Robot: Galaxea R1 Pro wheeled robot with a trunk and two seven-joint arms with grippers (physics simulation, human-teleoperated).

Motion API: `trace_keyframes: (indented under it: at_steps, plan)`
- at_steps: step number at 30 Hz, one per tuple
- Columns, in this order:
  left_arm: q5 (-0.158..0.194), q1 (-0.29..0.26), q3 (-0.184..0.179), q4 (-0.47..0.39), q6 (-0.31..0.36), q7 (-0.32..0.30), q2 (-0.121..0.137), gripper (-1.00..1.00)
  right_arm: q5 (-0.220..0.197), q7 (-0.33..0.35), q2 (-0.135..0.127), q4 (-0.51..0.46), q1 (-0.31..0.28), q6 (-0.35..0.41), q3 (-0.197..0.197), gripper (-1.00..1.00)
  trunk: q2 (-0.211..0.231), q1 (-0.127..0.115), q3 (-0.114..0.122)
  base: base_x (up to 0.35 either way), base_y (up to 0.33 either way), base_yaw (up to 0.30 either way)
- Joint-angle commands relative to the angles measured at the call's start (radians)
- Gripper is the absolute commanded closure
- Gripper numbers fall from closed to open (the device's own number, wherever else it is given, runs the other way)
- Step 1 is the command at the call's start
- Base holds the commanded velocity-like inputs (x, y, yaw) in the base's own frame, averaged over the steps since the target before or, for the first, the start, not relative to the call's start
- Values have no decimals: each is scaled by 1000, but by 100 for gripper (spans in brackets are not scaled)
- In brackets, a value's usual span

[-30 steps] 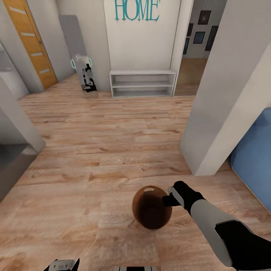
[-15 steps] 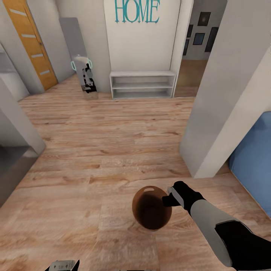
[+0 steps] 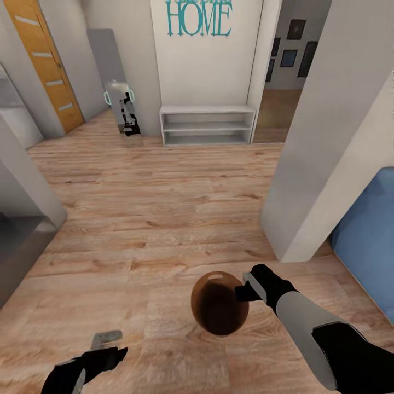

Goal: Put the three can of soda from the living room inside the tash can in the kitchen.

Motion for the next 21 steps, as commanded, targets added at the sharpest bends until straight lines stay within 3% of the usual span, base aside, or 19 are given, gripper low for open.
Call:
trace_keyframes:
  at_steps: [1,2,6,13,17,21]
  plan:
    - [-1,-35,-1,0,58,0,1,-100,-14,4,0,-1,0,0,-4,100,7,-4,3,0,0,0]
    - [-1,-99,-2,2,157,0,5,-100,-14,4,-1,-1,0,0,-5,100,14,-8,6,0,0,0]
    - [1,-231,-2,16,312,-2,15,-100,-15,4,-2,-1,0,0,-6,100,42,-23,19,0,0,0]
    - [1,-360,-2,44,467,0,18,-100,-15,6,-4,-4,0,0,-6,100,91,-50,41,0,0,0]
    - [5,-385,-3,49,481,2,18,-100,-14,7,-4,-27,0,0,-3,100,119,-65,53,0,0,0]
    - [7,-395,-1,51,422,2,18,-100,-15,10,-3,-62,0,0,-3,100,147,-81,66,0,0,0]
